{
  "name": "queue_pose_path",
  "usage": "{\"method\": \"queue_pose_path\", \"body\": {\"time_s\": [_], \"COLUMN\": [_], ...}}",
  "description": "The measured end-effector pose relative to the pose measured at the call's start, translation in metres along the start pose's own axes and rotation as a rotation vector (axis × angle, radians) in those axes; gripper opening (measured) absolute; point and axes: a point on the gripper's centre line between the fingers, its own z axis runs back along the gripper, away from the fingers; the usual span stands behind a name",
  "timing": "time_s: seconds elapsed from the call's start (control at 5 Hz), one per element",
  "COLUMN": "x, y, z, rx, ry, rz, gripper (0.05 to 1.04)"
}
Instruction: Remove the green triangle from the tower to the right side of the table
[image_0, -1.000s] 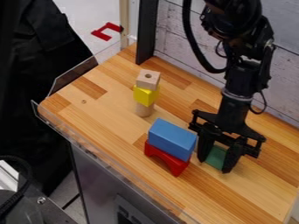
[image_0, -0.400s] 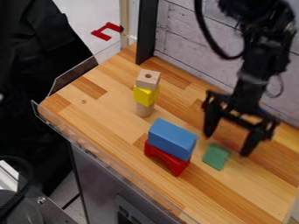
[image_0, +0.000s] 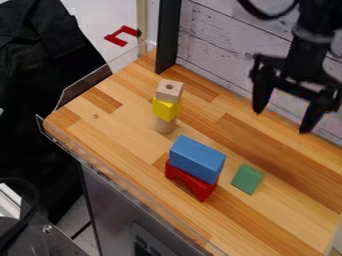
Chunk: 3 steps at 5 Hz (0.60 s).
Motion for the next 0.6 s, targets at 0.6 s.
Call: {"method": "queue_pose_path", "body": {"time_s": [0.6], "x": [-0.021], "y": [0.086], "z": [0.013], "rx": [0.037], "ry": [0.046], "rz": [0.231], "gripper": [1.000]}}
